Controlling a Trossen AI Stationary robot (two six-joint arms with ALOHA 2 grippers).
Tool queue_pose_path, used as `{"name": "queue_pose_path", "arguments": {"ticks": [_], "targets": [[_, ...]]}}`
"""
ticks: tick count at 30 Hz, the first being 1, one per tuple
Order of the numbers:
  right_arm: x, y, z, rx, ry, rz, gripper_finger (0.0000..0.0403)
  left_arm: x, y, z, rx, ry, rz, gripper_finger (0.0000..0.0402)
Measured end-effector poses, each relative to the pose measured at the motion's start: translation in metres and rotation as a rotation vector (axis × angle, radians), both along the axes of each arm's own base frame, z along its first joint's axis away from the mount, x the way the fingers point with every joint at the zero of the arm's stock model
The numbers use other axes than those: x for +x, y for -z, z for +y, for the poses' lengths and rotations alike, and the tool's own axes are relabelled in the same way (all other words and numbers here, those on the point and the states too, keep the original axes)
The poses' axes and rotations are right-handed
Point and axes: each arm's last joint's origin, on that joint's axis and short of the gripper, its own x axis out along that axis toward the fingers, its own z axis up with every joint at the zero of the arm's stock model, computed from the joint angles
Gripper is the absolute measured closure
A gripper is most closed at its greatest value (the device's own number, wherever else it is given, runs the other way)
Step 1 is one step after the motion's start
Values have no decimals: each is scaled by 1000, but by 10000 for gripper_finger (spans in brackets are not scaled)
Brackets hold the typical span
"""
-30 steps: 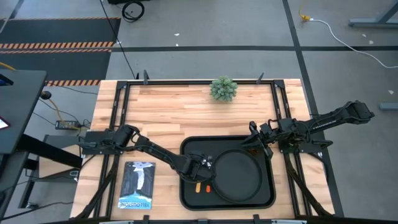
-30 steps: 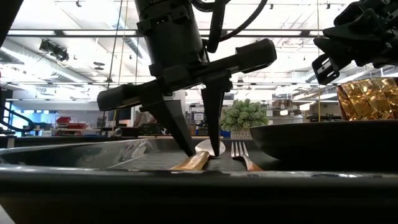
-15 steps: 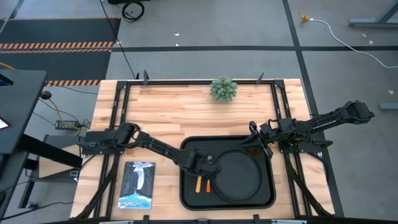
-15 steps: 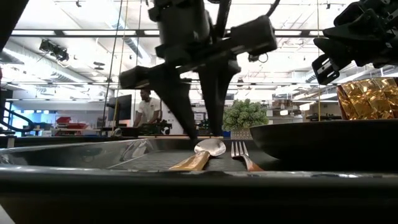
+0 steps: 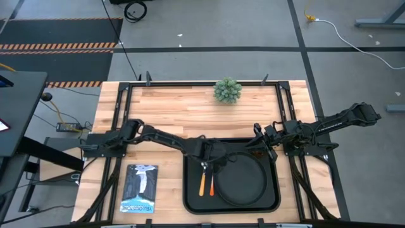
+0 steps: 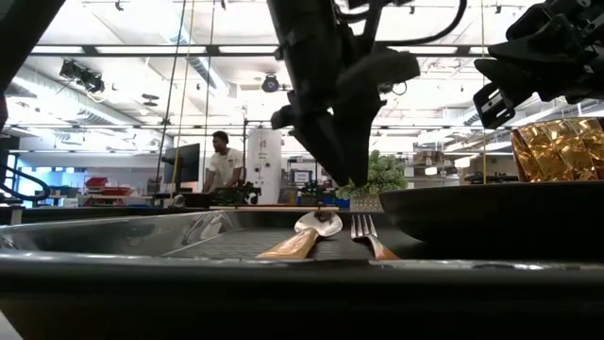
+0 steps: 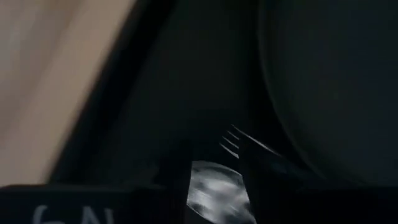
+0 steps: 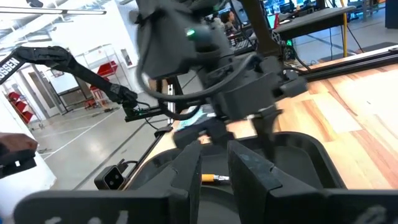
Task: Pick and place plate/cup/fork/spoon on tray
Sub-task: Return to Home Position
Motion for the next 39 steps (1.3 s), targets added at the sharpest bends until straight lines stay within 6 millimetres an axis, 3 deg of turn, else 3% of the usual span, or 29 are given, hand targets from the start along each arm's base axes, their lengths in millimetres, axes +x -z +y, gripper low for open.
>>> {"name": "queue_pose_path", "arguments": {"ticks": [15,20,31,39], "targets": [[0,0,0,-20,2,-4,318,13,-1,38,247,488,64,260],[1,0,-4,-5,48,-2,318,12,-3,49,278,548,111,260],[-4,-6,-12,1,139,-46,318,-20,-50,58,277,552,179,304],[-11,-8,-13,13,171,-44,318,-55,-55,57,257,527,125,354]]}}
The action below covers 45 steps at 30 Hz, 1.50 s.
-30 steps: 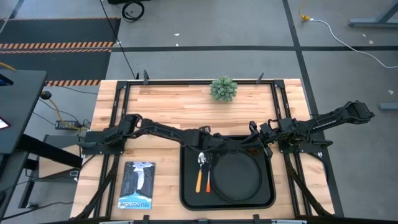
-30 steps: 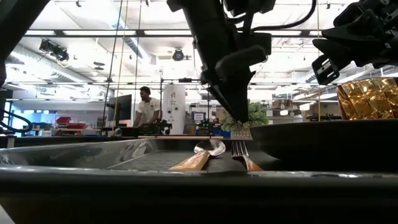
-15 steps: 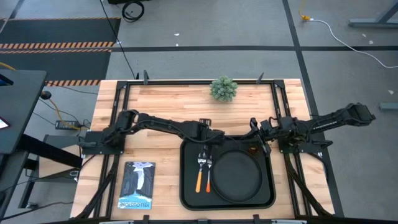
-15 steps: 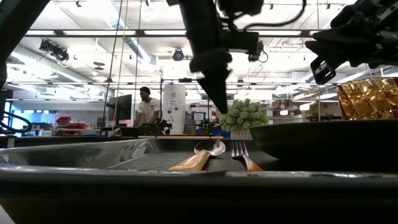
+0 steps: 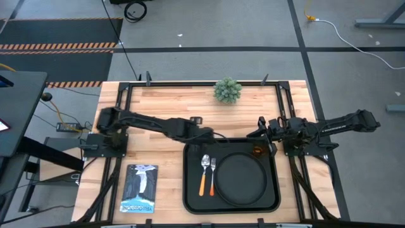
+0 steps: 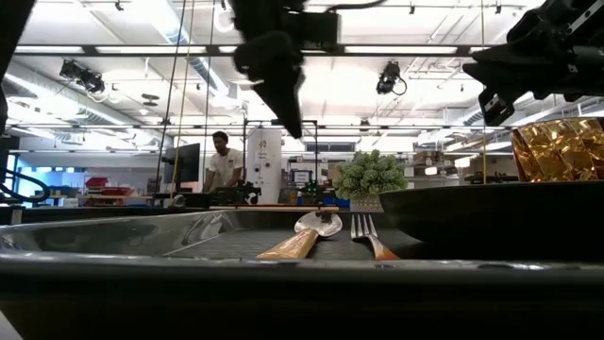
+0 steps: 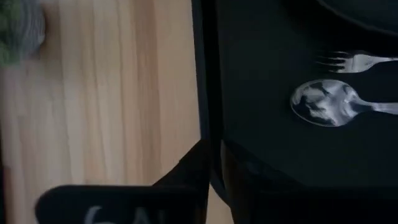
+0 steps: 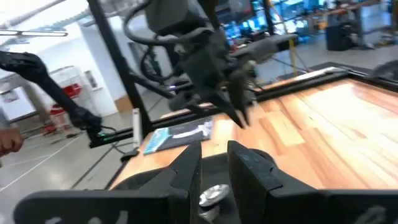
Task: Pick and place plate/cup/fork/spoon on tray
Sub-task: Return to Home Position
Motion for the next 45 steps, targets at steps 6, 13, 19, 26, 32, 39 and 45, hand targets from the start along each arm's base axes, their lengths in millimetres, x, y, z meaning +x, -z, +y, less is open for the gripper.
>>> {"name": "queue_pose_path", "arguments": {"ticks": [6,13,19,26,32,39,45], "targets": [[-5,-2,-2,7,47,-18,318,-45,4,-11,-68,-44,-143,381],[-11,-8,-2,-3,58,-79,318,-97,5,-14,-215,-97,-397,393],[-15,-2,-4,-5,117,-19,318,-142,8,-6,-321,-158,-574,393],[-19,-2,-5,45,121,-15,318,-180,19,4,-390,-172,-833,393],[-19,-2,-4,98,99,-13,318,-208,48,15,-421,-189,-1009,393],[-19,-2,-4,-11,104,-16,318,-233,56,31,-344,-210,-1121,394],[-19,-2,-4,1,103,-16,318,-249,50,36,-159,-140,-1149,394]]}}
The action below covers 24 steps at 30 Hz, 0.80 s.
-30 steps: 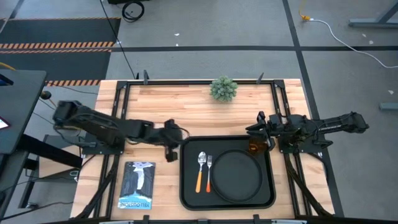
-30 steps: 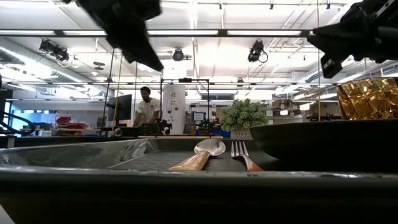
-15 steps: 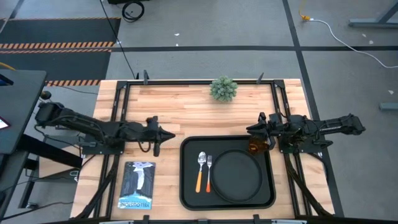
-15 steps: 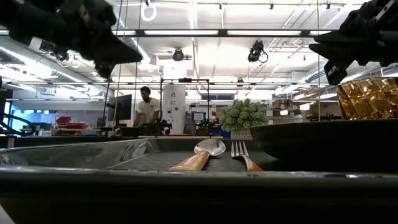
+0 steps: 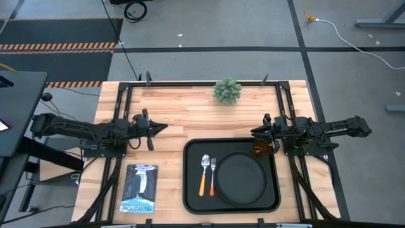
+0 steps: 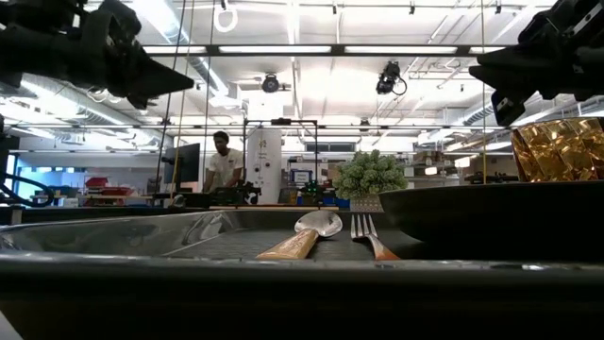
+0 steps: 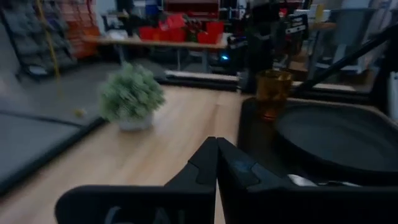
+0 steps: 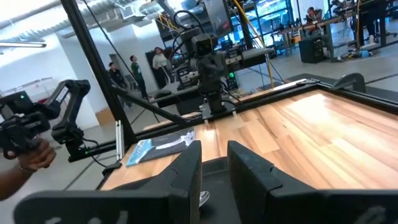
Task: Pick and place plate/cup/fork/spoon on tray
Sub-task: Return to Home Position
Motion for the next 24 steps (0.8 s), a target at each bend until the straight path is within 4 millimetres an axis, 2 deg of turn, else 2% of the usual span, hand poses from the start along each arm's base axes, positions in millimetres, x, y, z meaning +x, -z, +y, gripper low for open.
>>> {"name": "queue_pose_path", "arguments": {"ticks": [6,13,16,20,24], "targets": [[0,-1,0,-2,1,-5,318,-10,-8,1,111,-2,-24,393],[0,-3,-1,-111,37,-31,318,-20,-9,1,152,-7,-22,394],[0,-3,-1,-102,36,-30,318,-23,-1,1,136,11,-55,394],[0,-3,-1,-100,35,-30,318,-28,20,1,76,29,-67,394],[0,-3,-1,-100,36,-30,318,-30,26,1,23,29,-36,394]]}}
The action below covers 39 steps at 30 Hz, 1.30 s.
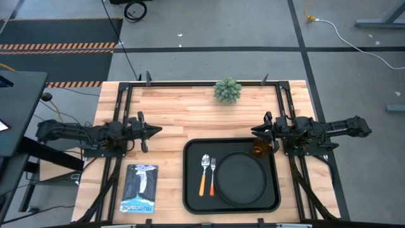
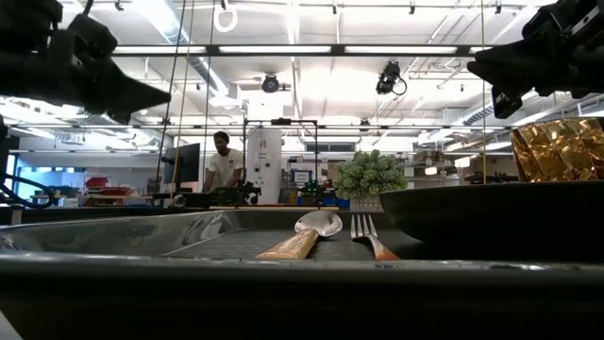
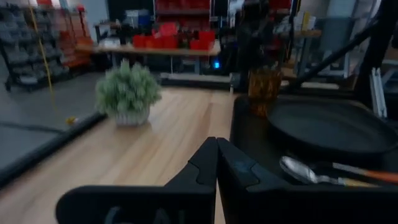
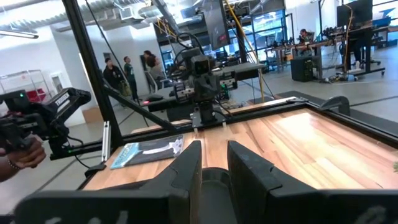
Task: Pick and place plate/cup/fork/spoon on tray
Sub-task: Return to Home Position
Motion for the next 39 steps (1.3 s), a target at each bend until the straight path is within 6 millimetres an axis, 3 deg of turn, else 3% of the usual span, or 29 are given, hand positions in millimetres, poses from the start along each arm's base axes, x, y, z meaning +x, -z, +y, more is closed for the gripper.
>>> {"name": "queue_pose_path", "arguments": {"ticks": [10,20,27,39], "targets": [[0,0,0,0,0,0,318,-14,-1,2,-14,-58,-24,394],[0,0,0,0,0,0,318,-19,-5,1,38,10,-71,394],[0,-2,0,-174,31,-14,318,-18,-3,-2,104,120,-45,394],[0,-2,0,-186,33,-16,318,-18,-5,-2,-24,122,-88,387]]}}
